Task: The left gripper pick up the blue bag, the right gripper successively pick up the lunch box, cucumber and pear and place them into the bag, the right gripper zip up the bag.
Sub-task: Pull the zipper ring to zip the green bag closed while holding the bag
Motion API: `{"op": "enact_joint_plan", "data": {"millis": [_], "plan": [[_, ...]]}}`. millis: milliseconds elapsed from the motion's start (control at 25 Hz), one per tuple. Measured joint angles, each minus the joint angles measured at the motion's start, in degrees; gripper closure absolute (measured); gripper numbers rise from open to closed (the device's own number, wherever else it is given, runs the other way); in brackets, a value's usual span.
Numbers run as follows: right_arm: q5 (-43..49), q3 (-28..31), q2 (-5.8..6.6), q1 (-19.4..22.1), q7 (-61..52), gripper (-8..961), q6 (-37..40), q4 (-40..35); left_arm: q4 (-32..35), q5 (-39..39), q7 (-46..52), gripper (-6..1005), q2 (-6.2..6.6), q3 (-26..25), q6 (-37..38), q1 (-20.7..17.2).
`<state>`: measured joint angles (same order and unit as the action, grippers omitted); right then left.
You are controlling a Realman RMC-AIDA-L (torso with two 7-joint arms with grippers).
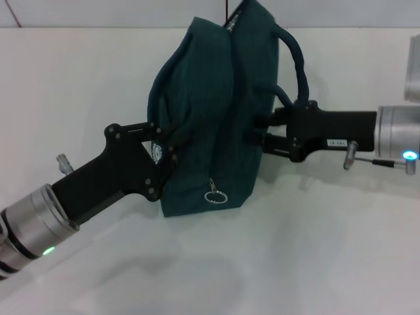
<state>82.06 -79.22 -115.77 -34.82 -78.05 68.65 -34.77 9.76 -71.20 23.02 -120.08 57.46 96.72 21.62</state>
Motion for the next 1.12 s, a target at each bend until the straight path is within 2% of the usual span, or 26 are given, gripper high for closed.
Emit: {"op": "enact_joint_plan", "data": {"millis": [240,640,800,1000,1120], "plan": [[0.07,-0.18,-0.04,-2.49,1.25,605,-1.47,-0.04,-3.52,0.88,-4.91,884,-0.3,-0.19,1.75,-0.25],[-0.26,-0.24,-0.05,-3.1,2.67,606,-0.38,-0.71,-7.02,4.24,-10.44,883,-0.49,-0.04,4.16,-0.62],[-0.35,1.81,0.52,-0.19,2.6,606,6.07,-1.5,-7.17,4.28,-10.46,883,-0.51,0.04,3.47,-0.61],[0.07,9.88,1.11,6.14,2.85,607,19.35,-3.93,-7.2,4.14,-10.48,884,-0.5,0.08,3.2,-0.35],[1.61,9.92,1.97,7.11,2.86,608,24.06,-3.26,-7.22,3.96,-10.45,884,-0.5,0.11,3.07,-0.13]]}}
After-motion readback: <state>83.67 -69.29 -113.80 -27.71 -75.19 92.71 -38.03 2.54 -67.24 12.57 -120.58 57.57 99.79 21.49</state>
